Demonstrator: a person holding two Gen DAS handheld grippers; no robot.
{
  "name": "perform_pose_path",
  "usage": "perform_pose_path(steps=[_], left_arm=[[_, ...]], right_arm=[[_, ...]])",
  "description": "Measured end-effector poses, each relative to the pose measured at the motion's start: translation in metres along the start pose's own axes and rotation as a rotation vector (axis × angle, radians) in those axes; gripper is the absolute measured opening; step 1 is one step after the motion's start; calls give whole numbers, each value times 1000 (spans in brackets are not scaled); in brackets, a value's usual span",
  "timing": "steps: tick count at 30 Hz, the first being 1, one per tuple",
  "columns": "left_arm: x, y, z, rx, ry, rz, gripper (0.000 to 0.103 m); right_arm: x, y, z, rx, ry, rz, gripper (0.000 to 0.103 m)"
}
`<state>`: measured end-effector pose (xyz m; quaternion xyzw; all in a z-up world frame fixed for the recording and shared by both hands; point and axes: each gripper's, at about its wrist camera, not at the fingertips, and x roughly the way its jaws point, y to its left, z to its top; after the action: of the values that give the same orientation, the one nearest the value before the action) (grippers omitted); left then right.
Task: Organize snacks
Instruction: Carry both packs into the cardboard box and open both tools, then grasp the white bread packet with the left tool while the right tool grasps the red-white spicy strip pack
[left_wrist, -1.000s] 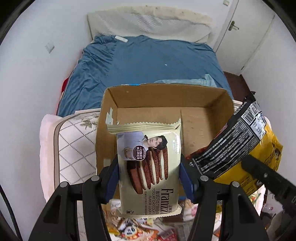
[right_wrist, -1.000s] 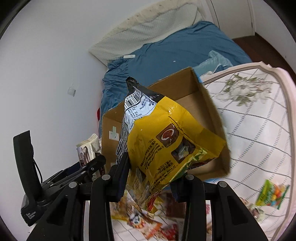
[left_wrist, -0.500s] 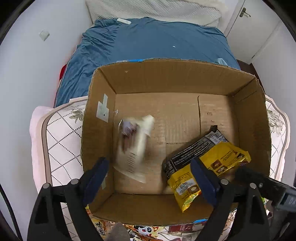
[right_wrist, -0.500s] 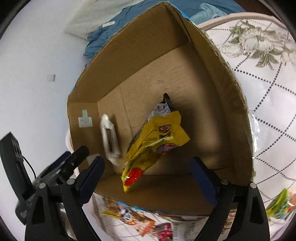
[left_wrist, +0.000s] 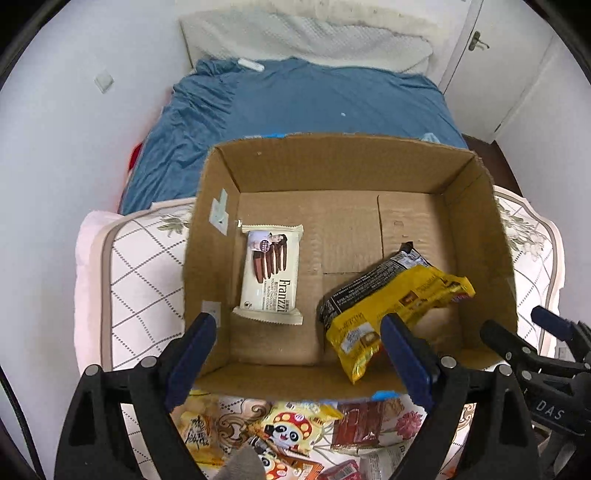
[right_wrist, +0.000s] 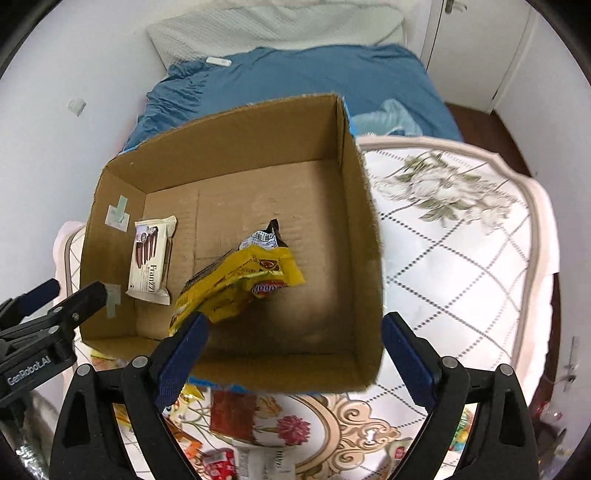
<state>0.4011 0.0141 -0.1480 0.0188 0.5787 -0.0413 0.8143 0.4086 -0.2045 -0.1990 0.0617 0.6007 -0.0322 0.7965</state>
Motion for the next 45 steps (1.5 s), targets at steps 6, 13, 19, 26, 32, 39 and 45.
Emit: perform_pose_path(steps=[6,13,19,26,32,39,45], left_arm=[[-37,2,-26,-2,-83,16,91],[-74,4,-55,-7,-151,25,91],[-96,3,-83,-11,-180,21,91],[-109,5,-123,-19,-179,11,91],[-108,4,-172,-9,-150,24,91],[-69,-13,-237,6,-11,1,91],[-21,-41,-270,47,117,-10,91]], right_arm=[[-36,11,-25,-36,-88,-32,97],[-76,23,-58,-59,-149,-24,97],[-102,28,-86,-63,-183,5,97],[-129,27,-125,-64,-183,42,99],[-120,-5,-182,17,-75,62,99],[-58,-102,-289,410,193,159,99],[21,-169,-388,834,389,246,99]])
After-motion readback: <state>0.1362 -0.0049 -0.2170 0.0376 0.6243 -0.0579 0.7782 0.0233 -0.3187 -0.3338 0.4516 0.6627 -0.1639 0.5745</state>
